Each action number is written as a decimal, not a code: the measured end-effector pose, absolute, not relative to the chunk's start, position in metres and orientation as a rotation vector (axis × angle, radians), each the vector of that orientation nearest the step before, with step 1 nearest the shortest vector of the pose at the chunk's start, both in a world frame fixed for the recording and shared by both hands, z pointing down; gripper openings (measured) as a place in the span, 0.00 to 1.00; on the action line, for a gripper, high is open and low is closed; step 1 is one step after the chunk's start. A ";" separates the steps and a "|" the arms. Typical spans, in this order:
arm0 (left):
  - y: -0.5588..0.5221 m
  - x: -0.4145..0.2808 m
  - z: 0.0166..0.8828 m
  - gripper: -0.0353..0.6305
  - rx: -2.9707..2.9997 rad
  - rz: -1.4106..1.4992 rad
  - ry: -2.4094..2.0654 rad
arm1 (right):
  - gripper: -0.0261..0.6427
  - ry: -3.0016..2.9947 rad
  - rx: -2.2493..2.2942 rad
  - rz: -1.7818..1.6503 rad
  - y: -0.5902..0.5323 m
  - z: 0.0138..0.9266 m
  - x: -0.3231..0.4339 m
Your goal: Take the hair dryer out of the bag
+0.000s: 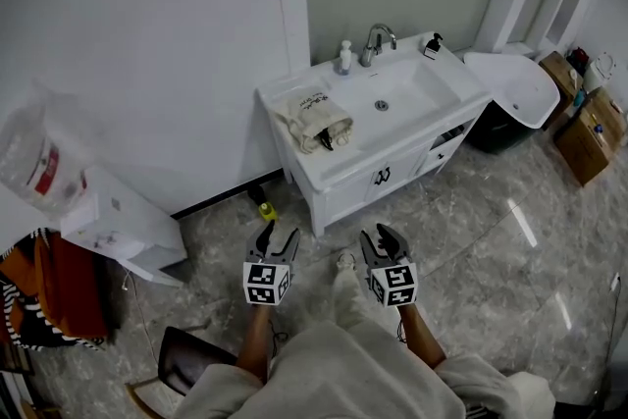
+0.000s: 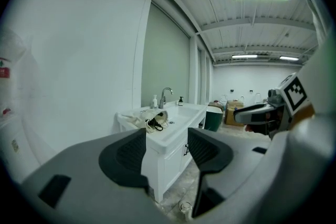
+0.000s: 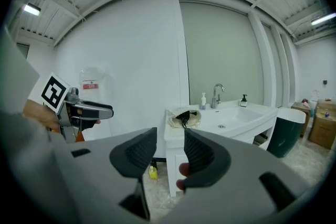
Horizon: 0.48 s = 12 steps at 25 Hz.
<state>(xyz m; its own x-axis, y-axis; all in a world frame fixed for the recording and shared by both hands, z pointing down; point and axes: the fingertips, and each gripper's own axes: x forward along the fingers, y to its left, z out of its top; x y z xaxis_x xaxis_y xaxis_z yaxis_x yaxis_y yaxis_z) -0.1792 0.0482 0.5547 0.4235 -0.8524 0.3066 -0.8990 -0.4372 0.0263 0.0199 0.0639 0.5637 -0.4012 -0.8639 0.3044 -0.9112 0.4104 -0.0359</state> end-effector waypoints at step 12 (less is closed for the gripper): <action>-0.074 -0.171 0.550 0.41 2.436 0.416 -1.611 | 0.26 -2.491 1.444 0.304 -0.081 0.564 0.012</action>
<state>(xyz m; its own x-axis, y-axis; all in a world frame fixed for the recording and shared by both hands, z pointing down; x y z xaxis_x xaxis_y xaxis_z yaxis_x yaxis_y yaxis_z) -0.1710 -0.0738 0.5497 0.3693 -0.8668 0.3350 -0.9206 -0.3904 0.0045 0.0121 -0.0810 0.5639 -0.4798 -0.8195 0.3133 -0.8709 0.4883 -0.0565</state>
